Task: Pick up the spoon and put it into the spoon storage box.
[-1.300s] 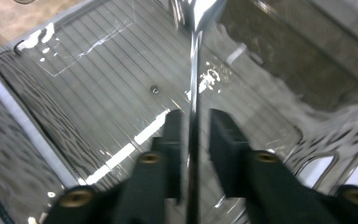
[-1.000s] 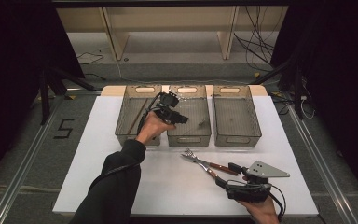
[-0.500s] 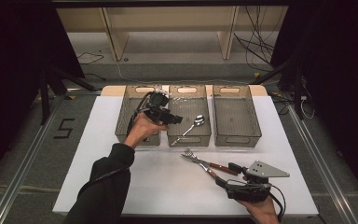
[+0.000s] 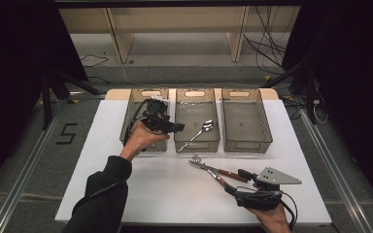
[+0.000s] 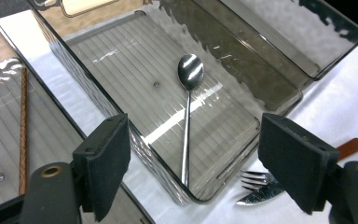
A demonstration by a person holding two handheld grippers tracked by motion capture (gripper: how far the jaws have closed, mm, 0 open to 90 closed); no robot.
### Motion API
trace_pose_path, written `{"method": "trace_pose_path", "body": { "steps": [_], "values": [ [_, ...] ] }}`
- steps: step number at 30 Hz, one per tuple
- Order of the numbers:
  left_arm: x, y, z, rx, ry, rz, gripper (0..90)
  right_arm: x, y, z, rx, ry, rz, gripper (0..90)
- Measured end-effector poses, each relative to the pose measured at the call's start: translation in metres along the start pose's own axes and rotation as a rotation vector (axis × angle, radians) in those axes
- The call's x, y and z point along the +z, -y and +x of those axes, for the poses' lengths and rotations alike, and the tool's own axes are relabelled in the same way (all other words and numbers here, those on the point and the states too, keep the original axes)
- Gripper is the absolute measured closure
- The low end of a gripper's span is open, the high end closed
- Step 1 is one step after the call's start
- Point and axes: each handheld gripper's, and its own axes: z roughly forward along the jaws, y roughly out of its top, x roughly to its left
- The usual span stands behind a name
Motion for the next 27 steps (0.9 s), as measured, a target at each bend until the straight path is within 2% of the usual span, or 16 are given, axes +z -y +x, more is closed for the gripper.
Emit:
{"method": "trace_pose_path", "body": {
  "steps": [6,8,14,19,22,27],
  "values": [
    [-0.011,0.013,0.001,-0.02,0.025,-0.04,23.5,0.0,0.0,-0.001,0.001,0.001,-0.001,26.7],
    [-0.015,0.018,0.001,-0.016,0.032,-0.052,23.1,0.0,0.0,-0.001,0.002,0.001,-0.004,26.6],
    [-0.026,0.033,0.0,-0.023,0.032,-0.108,22.0,0.0,0.0,-0.001,0.002,0.003,-0.003,26.6],
    [-0.035,0.049,0.002,-0.028,0.03,-0.118,20.3,0.0,0.0,-0.002,0.004,0.003,-0.005,26.6],
    [-0.038,0.058,0.004,-0.054,0.048,-0.127,19.2,-0.001,0.0,-0.002,0.005,0.003,-0.005,26.6],
    [-0.045,0.067,0.002,-0.048,0.052,-0.15,17.6,-0.001,0.001,-0.002,0.005,0.004,-0.005,26.6]
  ]
}}
